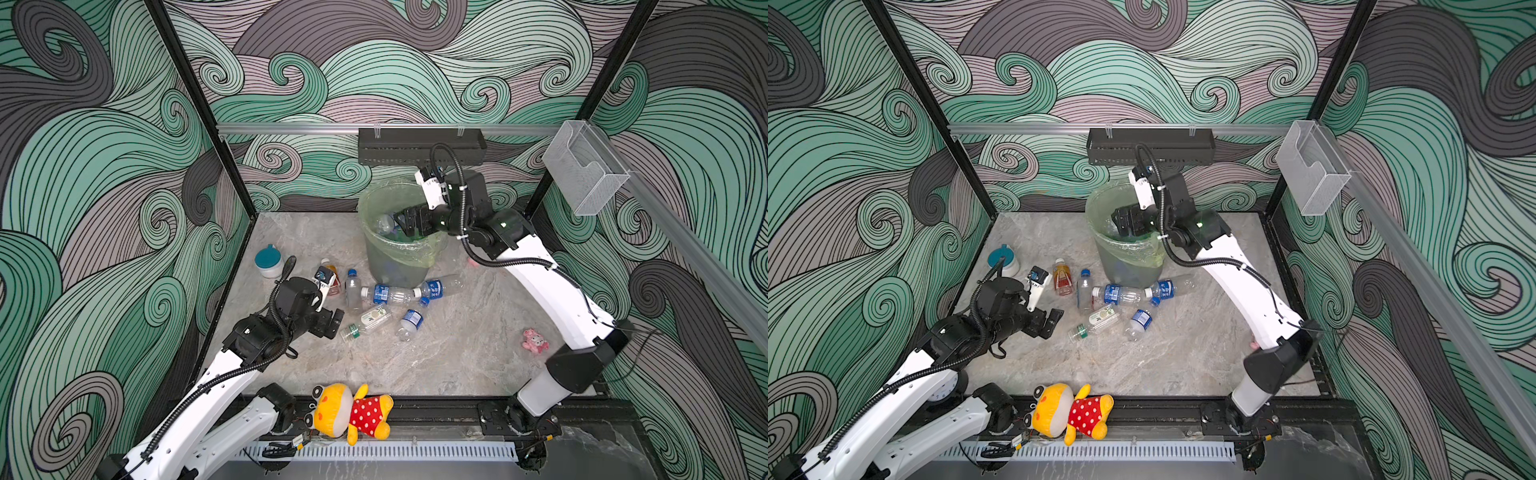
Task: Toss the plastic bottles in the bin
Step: 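Open the right gripper to drop the Pepsi bottle into the bin, then withdraw the right gripper while the left gripper reaches toward the green-label bottle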
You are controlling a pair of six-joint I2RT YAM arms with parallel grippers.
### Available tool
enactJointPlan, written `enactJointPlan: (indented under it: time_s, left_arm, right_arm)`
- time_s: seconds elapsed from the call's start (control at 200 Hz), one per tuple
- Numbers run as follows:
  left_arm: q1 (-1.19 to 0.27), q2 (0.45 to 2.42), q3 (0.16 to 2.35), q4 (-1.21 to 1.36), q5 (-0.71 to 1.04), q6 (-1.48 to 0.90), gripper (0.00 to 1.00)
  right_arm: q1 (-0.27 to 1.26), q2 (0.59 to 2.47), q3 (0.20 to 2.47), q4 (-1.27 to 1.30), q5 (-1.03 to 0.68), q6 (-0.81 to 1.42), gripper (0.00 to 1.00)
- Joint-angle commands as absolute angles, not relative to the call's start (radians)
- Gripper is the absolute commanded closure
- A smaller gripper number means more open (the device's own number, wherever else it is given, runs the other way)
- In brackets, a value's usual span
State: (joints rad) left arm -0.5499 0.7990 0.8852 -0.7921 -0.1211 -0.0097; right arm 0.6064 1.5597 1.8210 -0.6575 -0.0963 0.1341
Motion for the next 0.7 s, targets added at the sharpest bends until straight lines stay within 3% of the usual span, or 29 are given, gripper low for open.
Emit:
enactJointPlan:
  time_s: [0.0, 0.45, 0.696]
  left_arm:
    - [-0.544, 0.836, 0.894, -0.795, -0.052, 0.038, 0.01]
    - [-0.544, 0.907, 0.905, -0.751, 0.002, 0.069, 0.01]
    - [-0.544, 0.951, 0.928, -0.756, 0.034, 0.106, 0.01]
  right_arm:
    - [0.605, 1.388, 1.680, -0.514, -0.131, 0.137, 0.01]
    - [0.602, 1.019, 1.146, -0.467, -0.075, 0.231, 0.00]
    - [0.604, 0.884, 0.984, -0.538, -0.038, 0.278, 0.00]
